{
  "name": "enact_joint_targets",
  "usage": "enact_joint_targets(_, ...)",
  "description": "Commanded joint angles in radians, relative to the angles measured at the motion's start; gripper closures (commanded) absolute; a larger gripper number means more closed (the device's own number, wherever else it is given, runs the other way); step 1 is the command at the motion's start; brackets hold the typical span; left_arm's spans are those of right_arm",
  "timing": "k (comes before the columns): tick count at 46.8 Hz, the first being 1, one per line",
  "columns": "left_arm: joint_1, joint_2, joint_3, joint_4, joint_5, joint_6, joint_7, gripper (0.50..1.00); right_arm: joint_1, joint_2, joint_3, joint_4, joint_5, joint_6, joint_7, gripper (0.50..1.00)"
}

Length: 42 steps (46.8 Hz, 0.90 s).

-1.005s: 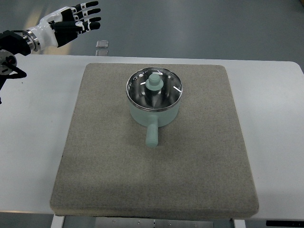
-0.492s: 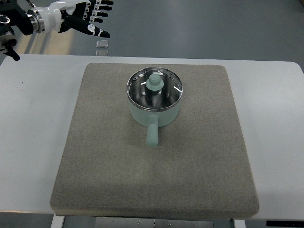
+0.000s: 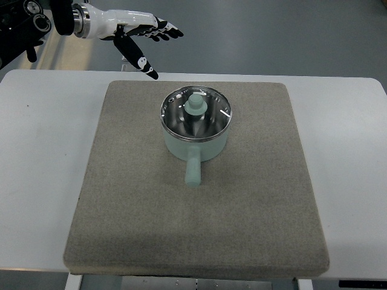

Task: Place lid left of pot with left hand
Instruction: 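Lower the left hand over the glass lid's mint-green knob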

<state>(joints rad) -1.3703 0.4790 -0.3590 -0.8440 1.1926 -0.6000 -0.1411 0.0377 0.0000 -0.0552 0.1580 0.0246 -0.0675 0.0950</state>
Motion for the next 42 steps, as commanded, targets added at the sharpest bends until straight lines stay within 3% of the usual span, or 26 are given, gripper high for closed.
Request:
enact_joint_targets(1, -0.018, -0.003, 0.003, -0.035, 0.041, 0.000, 0.000, 0.506, 0.001, 0.000, 0.000, 0.000, 0.000, 0.000, 0.000, 0.579)
enact_joint_targets(12, -0.058, -0.005, 0.071, -0.158, 0.136, -0.001, 0.000, 0.506, 0.001, 0.000, 0.000, 0.000, 0.000, 0.000, 0.000, 0.579)
enact_joint_targets(27, -0.062, -0.089, 0.101, -0.161, 0.309, -0.001, 0.000, 0.506, 0.001, 0.000, 0.000, 0.000, 0.000, 0.000, 0.000, 0.579)
enact_joint_targets(42, -0.062, -0.120, 0.115, -0.185, 0.320, -0.003, 0.002, 0.508, 0.001, 0.000, 0.000, 0.000, 0.000, 0.000, 0.000, 0.579)
